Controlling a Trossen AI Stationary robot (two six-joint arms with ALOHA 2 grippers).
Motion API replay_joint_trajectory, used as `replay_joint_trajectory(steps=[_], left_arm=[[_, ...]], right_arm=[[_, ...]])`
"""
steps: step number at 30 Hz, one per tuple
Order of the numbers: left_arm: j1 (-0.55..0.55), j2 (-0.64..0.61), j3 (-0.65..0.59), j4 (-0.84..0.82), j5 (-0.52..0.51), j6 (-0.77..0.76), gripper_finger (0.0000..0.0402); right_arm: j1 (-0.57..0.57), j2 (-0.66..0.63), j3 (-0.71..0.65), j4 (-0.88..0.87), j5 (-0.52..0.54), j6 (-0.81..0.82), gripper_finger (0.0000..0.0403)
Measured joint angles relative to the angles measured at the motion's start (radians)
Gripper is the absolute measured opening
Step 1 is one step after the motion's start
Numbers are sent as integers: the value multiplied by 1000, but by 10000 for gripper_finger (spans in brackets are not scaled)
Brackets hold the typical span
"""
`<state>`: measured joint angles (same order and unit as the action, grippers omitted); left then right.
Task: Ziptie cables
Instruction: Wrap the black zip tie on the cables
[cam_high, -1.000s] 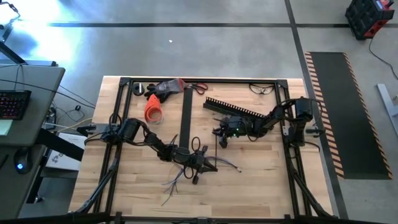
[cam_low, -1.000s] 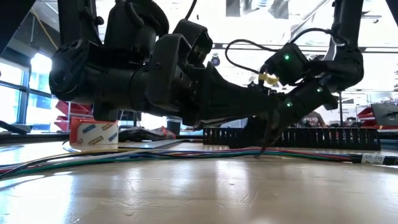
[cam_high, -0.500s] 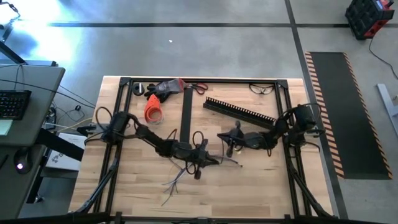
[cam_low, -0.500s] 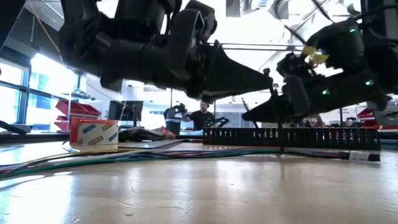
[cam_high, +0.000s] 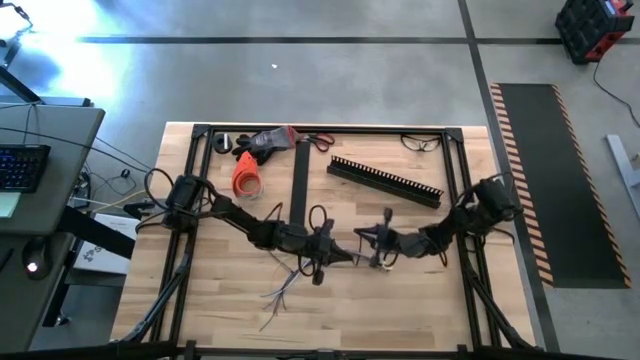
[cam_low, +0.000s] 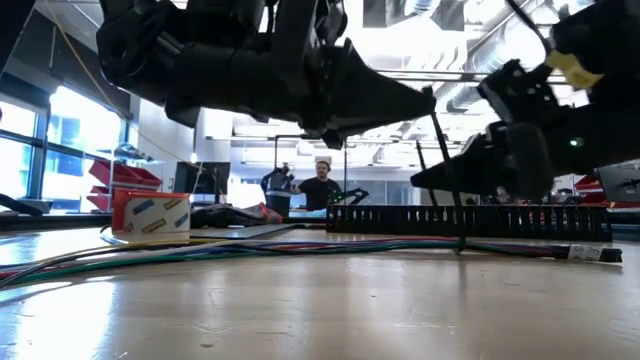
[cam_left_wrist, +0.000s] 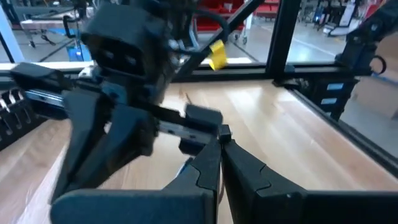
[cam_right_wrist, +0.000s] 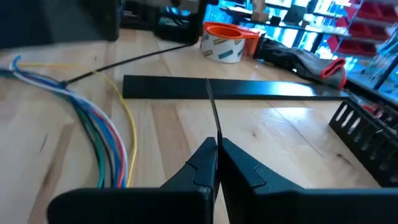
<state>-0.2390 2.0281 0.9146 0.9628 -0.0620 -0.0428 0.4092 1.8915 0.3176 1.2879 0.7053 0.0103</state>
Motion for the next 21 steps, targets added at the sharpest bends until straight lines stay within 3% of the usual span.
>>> replay_joint_trajectory(steps=[21], left_arm=[[59, 1, 37, 9, 85, -211, 0]], right_arm=[[164, -1, 85, -89, 351, -465, 0]])
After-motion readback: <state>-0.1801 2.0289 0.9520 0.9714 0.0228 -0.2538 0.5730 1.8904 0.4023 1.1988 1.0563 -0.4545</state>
